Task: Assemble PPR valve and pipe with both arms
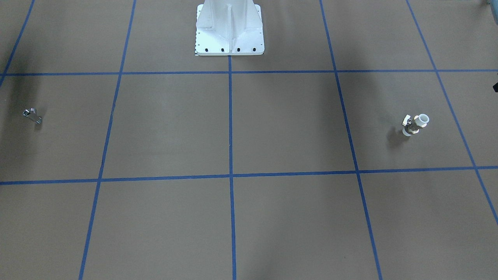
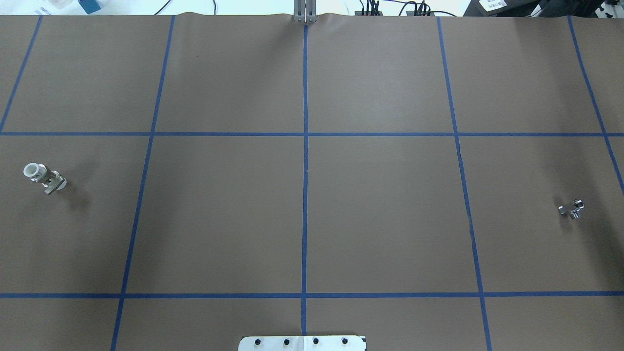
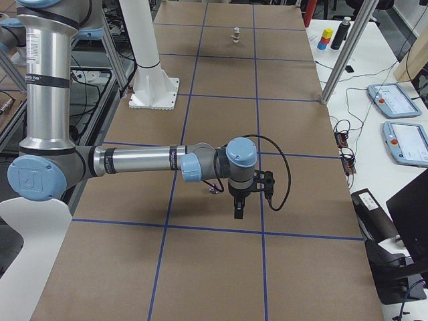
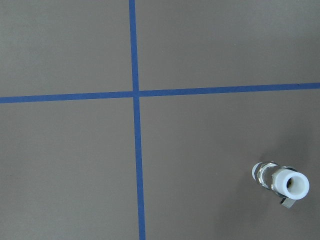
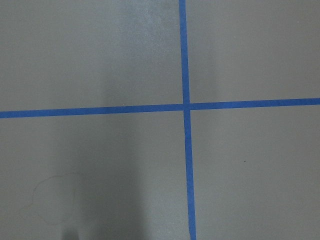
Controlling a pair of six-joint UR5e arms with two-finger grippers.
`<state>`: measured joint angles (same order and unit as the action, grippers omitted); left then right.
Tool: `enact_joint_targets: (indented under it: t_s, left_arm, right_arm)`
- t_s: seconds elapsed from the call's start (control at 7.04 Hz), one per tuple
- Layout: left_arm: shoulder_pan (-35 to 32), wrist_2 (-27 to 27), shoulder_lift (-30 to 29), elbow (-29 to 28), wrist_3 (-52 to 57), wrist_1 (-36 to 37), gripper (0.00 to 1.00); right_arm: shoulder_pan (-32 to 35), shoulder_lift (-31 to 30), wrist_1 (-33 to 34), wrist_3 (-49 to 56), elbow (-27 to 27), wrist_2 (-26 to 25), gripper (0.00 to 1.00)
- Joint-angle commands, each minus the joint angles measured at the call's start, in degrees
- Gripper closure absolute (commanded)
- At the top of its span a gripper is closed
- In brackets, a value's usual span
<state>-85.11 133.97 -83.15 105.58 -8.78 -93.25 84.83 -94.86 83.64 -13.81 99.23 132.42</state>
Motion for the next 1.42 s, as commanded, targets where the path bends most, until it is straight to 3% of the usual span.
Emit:
enact_joint_targets:
  t_s: [0.0, 1.14, 1.28]
  left_arm:
    - [0.1, -0.1, -0.3, -0.2, 0.0, 0.4, 0.01]
    - [0.4, 0.9, 1.3, 2.1, -0.6, -1.1, 0.01]
    - [0.4, 1.4, 1.3, 2.0, -0.8, -2.0, 0.01]
  right_arm:
    - [0.0, -0.1, -0.2, 0.0, 0.1, 0.2, 0.0]
    - [0.0, -0.1, -0.2, 0.3, 0.2, 0.8, 0.0]
    - [0.0, -0.1, -0.2, 0.3, 0.2, 2.8, 0.0]
